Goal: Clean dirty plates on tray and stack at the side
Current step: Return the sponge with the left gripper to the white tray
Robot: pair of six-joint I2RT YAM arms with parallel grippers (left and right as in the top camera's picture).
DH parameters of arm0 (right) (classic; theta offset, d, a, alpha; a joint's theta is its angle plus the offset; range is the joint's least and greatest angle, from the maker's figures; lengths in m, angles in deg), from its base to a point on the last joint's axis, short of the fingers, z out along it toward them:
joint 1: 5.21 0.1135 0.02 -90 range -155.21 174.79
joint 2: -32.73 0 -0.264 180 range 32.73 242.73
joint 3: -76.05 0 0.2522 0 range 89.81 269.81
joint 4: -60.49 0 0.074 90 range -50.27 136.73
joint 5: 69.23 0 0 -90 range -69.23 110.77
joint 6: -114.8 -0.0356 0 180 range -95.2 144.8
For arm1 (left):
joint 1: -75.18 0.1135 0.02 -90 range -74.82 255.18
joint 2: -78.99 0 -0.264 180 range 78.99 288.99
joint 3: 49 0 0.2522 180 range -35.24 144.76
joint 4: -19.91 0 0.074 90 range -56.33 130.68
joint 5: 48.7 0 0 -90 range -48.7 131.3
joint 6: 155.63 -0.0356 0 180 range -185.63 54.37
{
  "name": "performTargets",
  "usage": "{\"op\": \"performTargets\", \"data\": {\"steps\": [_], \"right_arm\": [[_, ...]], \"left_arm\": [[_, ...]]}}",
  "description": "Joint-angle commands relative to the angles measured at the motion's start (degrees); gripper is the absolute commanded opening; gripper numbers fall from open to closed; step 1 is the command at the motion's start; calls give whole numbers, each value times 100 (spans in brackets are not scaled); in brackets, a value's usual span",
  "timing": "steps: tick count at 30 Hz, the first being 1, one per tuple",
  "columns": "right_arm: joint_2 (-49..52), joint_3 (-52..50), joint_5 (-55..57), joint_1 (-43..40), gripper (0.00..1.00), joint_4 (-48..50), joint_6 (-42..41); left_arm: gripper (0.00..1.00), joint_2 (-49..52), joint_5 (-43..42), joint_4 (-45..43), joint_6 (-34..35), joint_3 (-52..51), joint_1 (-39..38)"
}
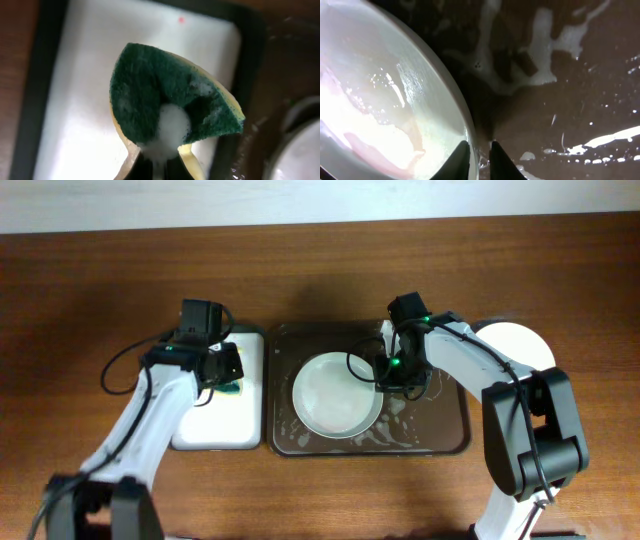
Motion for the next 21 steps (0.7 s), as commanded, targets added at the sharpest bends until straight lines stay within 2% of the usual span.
{"op": "performTargets", "data": {"steps": [1, 5, 6, 10, 11, 12, 13, 17, 21], "right_arm": [[-20, -20, 57, -17, 9, 48, 22], [-20, -20, 210, -33, 4, 122, 22], [-20, -20, 282, -33, 4, 149, 24], [-24, 22, 590, -39, 4, 173, 24], [-33, 59, 590, -44, 4, 151, 61], [-59, 149, 605, -44, 4, 98, 87], [-87, 223, 640, -44, 4, 46, 87], [-439, 603, 1152, -44, 4, -315, 87], [-984, 713, 1912, -44, 4, -505, 87]], "left_arm": [[0, 509, -341, -264, -249, -52, 44], [3, 933, -339, -575, -249, -52, 44], [9, 1047, -339, -629, -249, -52, 44], [67, 1165, -339, -669, -247, -50, 44], [74, 1161, -341, -667, -247, -48, 44], [88, 1143, -352, -660, -247, -42, 44], [93, 1119, -363, -658, -245, -37, 44], [100, 730, -358, -614, -245, -33, 44], [100, 184, -358, -485, -245, -33, 44]]}}
